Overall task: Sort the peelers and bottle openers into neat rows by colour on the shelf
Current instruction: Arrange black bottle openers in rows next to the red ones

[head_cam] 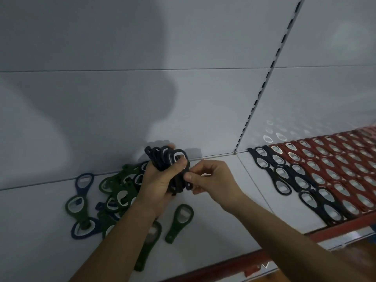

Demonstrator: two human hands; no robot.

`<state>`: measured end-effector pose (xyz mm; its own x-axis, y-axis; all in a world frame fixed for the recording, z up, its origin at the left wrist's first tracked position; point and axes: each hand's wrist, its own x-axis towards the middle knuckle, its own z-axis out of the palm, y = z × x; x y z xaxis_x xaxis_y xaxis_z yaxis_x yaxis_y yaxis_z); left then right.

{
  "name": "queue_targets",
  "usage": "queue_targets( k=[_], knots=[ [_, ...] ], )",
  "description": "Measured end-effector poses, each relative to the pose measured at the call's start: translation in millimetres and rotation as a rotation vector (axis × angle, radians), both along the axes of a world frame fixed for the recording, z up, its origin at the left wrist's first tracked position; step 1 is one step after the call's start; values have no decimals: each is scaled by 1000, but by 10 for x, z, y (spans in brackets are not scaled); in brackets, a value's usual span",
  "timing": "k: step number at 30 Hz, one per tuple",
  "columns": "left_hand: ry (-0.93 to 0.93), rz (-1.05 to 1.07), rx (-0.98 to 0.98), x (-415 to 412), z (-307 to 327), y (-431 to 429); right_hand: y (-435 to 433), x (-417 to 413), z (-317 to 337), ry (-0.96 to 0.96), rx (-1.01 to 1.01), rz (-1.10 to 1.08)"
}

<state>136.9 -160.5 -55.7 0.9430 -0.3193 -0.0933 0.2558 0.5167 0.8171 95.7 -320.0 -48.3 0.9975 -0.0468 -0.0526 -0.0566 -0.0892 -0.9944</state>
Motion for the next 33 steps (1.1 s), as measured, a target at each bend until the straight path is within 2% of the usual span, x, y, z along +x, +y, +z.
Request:
queue_targets(
  k=[3, 7, 8, 11, 12, 13, 20, 23, 25, 27, 28, 30, 33],
  knots=[
    [6, 89, 144, 8, 51, 118, 204, 25, -14, -119, -215, -28],
    [120, 165, 123, 24, 29, 303, 308, 79, -78, -92, -163, -105],
    [179, 177, 74, 35, 17, 351, 297, 121, -142, -92, -255, -148],
    [241, 183, 26, 92, -26, 500, 213, 244, -379, -14, -892, -116],
    [235, 185, 50, 115, -44, 536, 202, 278, -445, 57, -1000, -76],
    [227, 183, 75, 132, -55, 567, 206, 308, -491, 101, -1024, -49],
    [237, 134, 110, 198, -134, 595, 197, 437, -480, 38, -1043, 85],
    [215, 66, 127, 255, -117, 520, 236, 395, -413, 10, -1172, 72],
    [202, 1, 125, 289, -79, 429, 258, 324, -436, -133, -1257, 51],
    [192, -78, 111, 309, -37, 273, 168, 190, -477, -251, -1250, 15],
    [188, -120, 84, 312, -27, 182, 75, 135, -516, -282, -1207, -39],
    [206, -209, 35, 303, -11, -76, -205, 33, -507, -223, -1072, -219],
    [206, -311, 5, 270, 28, -562, -662, -172, -403, -67, -730, -562]
  ],
)
